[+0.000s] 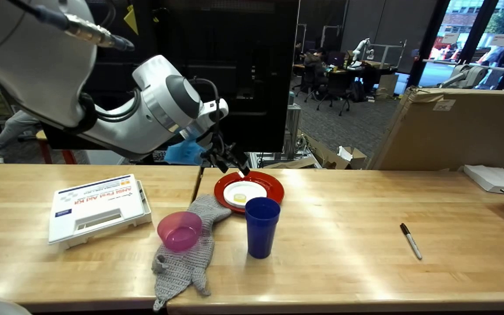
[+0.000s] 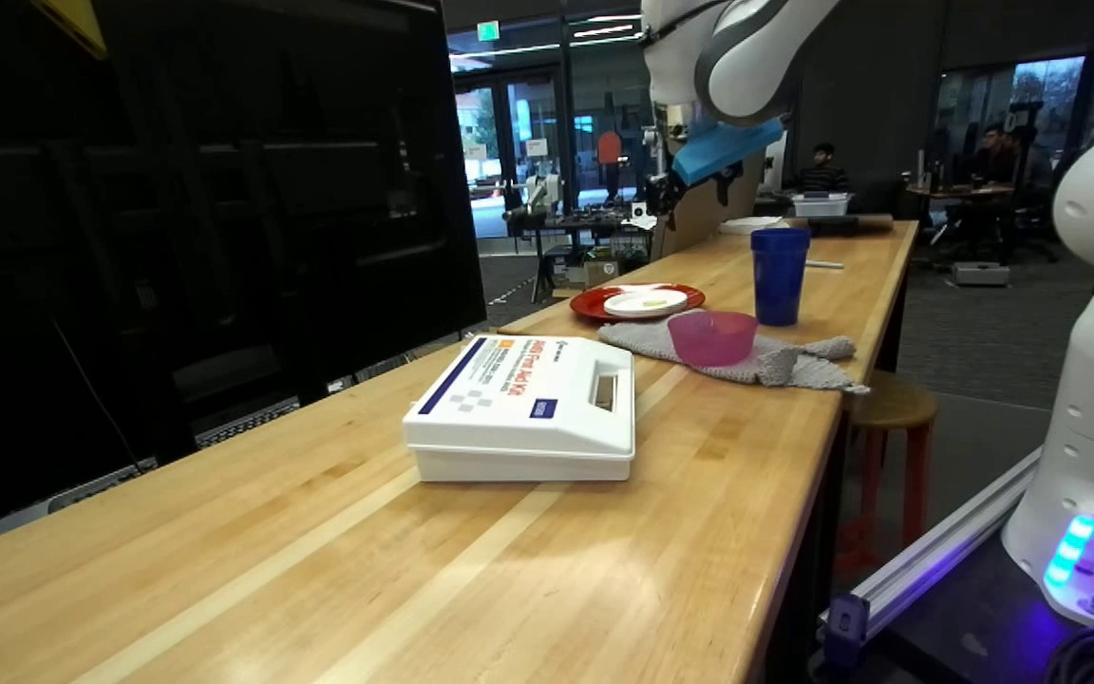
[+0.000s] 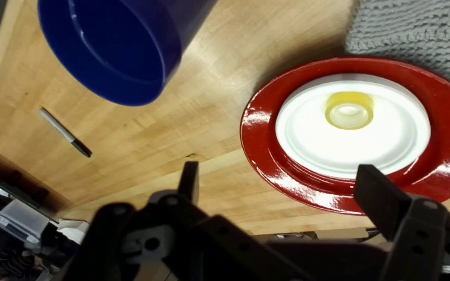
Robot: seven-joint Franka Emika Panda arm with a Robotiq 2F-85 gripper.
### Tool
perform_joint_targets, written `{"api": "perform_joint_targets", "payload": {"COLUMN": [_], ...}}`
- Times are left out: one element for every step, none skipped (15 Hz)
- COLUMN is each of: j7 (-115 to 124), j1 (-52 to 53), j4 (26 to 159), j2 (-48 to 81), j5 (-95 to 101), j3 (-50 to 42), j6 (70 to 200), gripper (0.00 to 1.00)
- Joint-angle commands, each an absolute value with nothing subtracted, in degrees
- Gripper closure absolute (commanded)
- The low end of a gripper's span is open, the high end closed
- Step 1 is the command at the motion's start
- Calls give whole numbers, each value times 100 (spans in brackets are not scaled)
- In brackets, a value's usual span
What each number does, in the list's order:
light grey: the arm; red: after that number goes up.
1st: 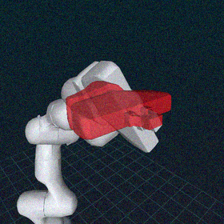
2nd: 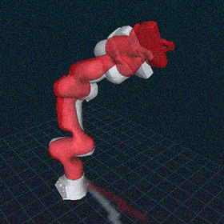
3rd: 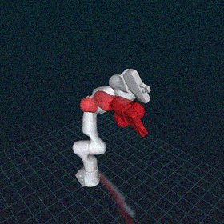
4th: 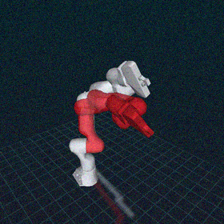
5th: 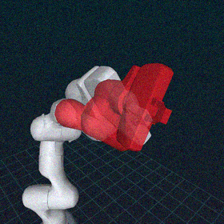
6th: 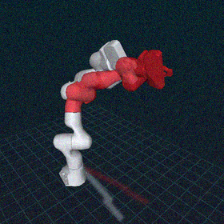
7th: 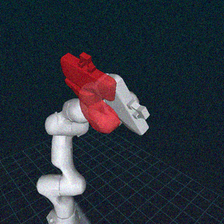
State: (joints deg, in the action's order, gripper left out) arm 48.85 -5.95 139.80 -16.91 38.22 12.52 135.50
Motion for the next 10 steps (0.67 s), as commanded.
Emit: {"api": "perform_joint_targets", "payload": {"j7": [4372,4078,3721,3320,2951,2577,2205,1814,1445,1133], "j1": [-207,-90,29,143,230,316,388,456,512,551], "j4": [14004,13984,13963,13970,13986,13988,13985,13971,13935,13866], "j2": [-1727,-1715,-1705,-1707,-1722,-1725,-1711,-1707,-1699,-1693], "j5": [3500,3319,3073,2785,2514,2219,1931,1657,1419,1183], "j3": [1153,1137,1113,1071,1052,1015,981,944,917,889], "j6": [13036,12852,12723,12707,12744,12797,12797,12714,12501,12179], "gripper": [0,0,0,0,0,0,0,0,0,0]}}
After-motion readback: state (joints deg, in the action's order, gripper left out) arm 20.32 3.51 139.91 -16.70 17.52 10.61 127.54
